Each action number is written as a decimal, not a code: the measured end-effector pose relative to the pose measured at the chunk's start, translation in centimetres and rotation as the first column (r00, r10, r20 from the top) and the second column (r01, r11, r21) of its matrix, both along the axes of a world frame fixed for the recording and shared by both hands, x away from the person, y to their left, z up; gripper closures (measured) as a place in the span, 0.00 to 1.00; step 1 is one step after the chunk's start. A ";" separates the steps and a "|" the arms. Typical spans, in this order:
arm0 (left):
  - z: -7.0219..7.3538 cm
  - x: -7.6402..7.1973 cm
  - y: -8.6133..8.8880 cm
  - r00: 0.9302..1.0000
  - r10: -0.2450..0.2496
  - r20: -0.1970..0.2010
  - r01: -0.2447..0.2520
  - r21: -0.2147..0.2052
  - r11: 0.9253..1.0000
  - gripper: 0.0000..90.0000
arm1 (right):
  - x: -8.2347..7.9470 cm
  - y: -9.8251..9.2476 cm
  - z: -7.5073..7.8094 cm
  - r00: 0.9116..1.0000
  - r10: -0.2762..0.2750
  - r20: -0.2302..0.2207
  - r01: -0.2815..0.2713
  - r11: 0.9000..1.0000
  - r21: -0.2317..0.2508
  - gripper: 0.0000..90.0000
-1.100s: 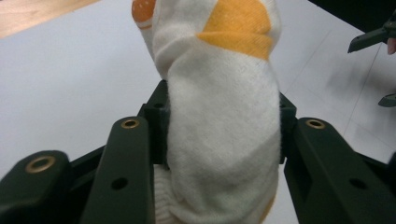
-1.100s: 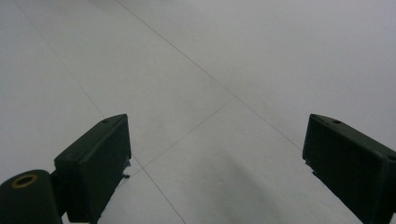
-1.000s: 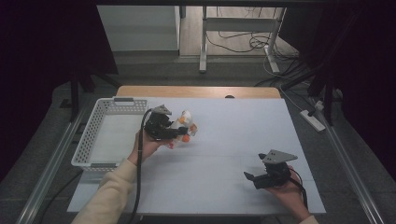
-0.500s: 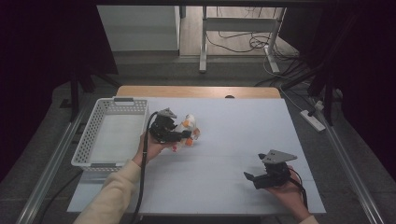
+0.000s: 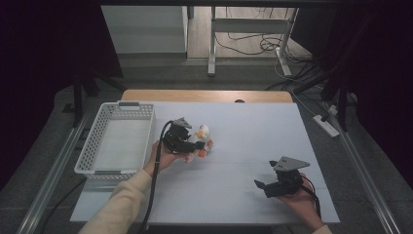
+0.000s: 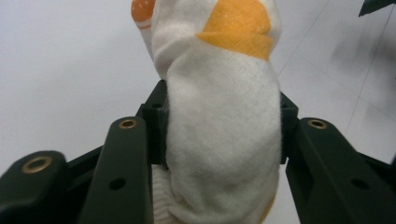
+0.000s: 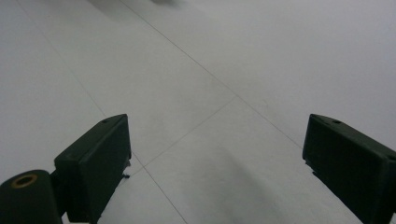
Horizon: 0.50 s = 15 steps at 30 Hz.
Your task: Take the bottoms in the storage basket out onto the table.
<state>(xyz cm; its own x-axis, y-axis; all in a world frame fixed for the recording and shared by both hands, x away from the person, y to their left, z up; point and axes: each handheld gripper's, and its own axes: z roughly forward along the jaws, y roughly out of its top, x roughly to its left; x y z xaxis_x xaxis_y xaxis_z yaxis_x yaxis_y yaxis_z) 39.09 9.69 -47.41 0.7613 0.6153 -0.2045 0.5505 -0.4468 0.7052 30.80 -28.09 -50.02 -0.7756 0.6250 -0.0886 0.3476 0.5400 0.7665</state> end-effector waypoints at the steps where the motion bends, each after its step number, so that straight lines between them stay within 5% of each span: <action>1: -0.1 0.0 -0.1 1.000 -0.002 -0.001 0.002 0.001 1.000 0.62 | 0.0 0.0 0.0 1.000 0.000 0.000 0.000 1.000 0.000 0.09; 15: -2.3 0.1 -1.9 0.998 -0.036 -0.043 0.039 0.070 0.997 0.60 | 0.0 0.0 0.0 1.000 0.002 0.001 -0.002 1.000 0.000 0.09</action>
<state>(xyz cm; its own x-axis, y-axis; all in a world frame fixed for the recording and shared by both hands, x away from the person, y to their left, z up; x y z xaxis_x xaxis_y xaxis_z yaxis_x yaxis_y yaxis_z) 39.16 7.83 -49.73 0.7759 0.6003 -0.1937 0.5608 -0.5160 0.6475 30.81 -28.09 -50.04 -0.7766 0.6236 -0.0896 0.3457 0.5408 0.7668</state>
